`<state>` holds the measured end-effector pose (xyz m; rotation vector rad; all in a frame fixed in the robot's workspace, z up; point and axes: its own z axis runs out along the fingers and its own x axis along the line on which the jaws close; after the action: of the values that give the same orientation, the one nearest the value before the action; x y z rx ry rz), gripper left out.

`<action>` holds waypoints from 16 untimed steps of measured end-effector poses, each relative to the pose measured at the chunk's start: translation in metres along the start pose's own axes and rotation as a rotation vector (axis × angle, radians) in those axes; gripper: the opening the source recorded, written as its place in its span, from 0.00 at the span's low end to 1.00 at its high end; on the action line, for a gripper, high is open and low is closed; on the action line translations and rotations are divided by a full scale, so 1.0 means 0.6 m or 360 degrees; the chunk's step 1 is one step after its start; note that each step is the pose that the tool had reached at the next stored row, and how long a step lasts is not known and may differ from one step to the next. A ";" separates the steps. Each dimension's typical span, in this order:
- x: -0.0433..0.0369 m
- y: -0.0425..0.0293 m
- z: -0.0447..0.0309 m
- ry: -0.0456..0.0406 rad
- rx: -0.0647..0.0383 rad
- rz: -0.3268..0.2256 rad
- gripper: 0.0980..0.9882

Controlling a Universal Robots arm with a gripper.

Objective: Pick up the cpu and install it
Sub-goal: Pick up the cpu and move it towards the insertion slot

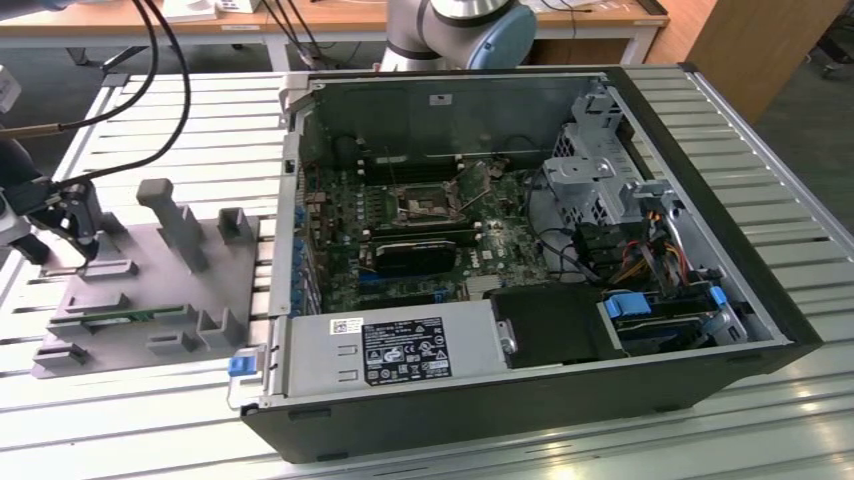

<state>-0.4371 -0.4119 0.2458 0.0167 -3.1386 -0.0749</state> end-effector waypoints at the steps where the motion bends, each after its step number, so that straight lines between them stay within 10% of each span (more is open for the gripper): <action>1: 0.000 0.000 -0.001 0.0000 0.0000 0.0000 0.48; 16: 0.000 0.001 -0.014 0.0000 0.0000 0.0000 0.48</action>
<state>-0.4371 -0.4119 0.2541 0.0167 -3.1386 -0.0749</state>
